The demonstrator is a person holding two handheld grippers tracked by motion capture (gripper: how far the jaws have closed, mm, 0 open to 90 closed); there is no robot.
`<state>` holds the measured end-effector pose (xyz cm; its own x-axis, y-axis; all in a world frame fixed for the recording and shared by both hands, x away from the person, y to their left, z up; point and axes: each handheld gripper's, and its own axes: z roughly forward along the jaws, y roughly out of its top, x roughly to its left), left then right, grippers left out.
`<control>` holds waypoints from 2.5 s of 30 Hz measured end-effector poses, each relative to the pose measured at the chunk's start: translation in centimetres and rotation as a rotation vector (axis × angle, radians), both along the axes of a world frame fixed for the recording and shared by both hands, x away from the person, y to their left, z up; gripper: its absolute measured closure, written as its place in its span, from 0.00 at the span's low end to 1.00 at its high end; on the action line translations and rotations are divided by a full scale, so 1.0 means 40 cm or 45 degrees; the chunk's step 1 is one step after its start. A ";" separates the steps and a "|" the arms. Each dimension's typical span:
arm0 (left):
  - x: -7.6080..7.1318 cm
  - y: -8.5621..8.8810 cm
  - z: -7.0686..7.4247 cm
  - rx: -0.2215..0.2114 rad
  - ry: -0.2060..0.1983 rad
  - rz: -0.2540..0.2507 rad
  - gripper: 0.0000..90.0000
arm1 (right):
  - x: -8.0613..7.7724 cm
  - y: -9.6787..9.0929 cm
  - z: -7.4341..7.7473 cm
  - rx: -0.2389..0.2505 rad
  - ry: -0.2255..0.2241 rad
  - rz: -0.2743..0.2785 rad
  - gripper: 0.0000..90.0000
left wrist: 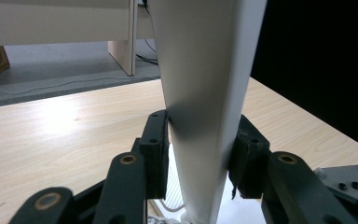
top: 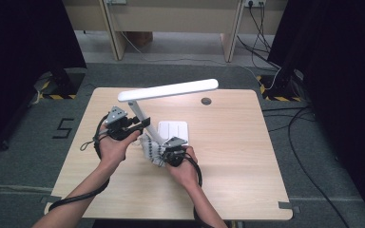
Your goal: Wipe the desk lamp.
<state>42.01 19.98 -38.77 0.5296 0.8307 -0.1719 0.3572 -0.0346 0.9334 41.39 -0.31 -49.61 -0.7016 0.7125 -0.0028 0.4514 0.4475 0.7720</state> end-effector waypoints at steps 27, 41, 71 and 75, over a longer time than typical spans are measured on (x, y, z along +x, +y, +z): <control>-0.006 -0.007 0.001 0.004 -0.002 0.033 0.70 | 0.002 -0.169 0.008 -0.084 0.023 -0.194 0.92; -0.008 -0.008 0.000 0.000 -0.003 0.039 0.70 | 0.047 -0.147 0.065 -0.015 -0.039 -0.241 0.92; -0.011 -0.007 -0.003 -0.008 -0.013 0.046 0.70 | 0.095 -0.087 0.004 -0.145 -0.006 -0.287 0.92; -0.011 -0.008 -0.003 -0.007 -0.013 0.048 0.70 | 0.095 -0.112 0.003 -0.152 -0.008 -0.321 0.92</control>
